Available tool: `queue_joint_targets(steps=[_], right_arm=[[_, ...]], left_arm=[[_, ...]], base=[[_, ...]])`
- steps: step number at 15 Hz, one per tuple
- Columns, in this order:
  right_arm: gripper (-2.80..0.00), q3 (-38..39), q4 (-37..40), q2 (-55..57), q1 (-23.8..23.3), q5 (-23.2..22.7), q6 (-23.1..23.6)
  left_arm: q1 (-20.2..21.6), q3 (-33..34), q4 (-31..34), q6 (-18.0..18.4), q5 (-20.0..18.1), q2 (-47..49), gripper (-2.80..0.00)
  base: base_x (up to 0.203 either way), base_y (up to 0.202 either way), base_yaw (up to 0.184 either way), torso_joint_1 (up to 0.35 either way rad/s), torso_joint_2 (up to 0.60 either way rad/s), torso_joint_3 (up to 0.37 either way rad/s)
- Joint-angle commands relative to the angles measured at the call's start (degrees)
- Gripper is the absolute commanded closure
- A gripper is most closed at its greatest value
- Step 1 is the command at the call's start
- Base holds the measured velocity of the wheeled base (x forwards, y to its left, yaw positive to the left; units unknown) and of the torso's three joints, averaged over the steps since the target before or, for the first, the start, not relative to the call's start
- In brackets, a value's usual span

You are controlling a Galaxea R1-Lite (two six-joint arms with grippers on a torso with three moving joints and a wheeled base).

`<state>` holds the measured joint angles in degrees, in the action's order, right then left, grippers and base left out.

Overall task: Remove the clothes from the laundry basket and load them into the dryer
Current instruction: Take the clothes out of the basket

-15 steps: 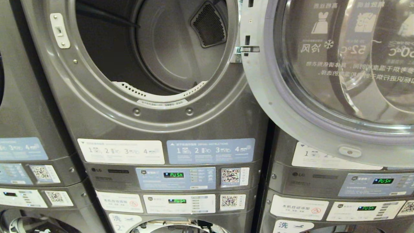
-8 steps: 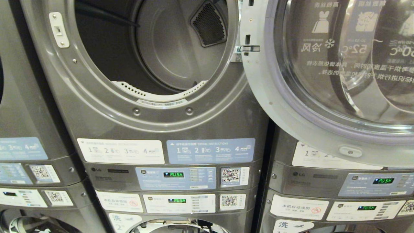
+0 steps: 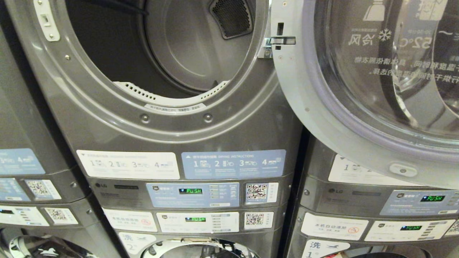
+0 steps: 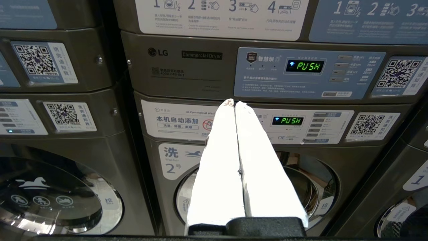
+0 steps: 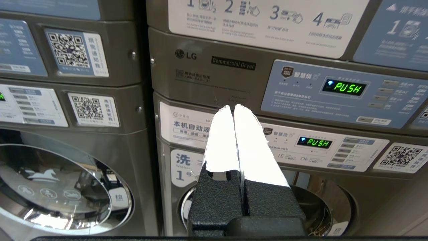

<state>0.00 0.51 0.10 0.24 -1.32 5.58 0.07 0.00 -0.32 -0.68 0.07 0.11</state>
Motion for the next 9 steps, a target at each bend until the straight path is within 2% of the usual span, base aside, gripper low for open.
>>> queue_joint_targets(steps=[1,5,9], right_arm=[[0.00,0.00,0.01,-0.10,0.02,-0.06,0.04],[0.00,0.00,0.01,-0.10,0.02,0.00,0.04],[0.00,0.00,0.01,-0.10,0.02,0.00,0.04]], left_arm=[[0.01,0.09,-0.03,-0.02,0.01,-0.02,0.00],[0.01,0.09,-0.03,-0.02,0.01,-0.02,0.00],[0.01,0.09,-0.03,-0.02,0.01,-0.02,0.00]], base=[[0.000,0.000,0.000,-0.002,0.01,-0.190],[0.000,0.000,0.000,0.002,0.01,-0.153],[0.000,0.000,0.000,0.001,0.00,-0.010]])
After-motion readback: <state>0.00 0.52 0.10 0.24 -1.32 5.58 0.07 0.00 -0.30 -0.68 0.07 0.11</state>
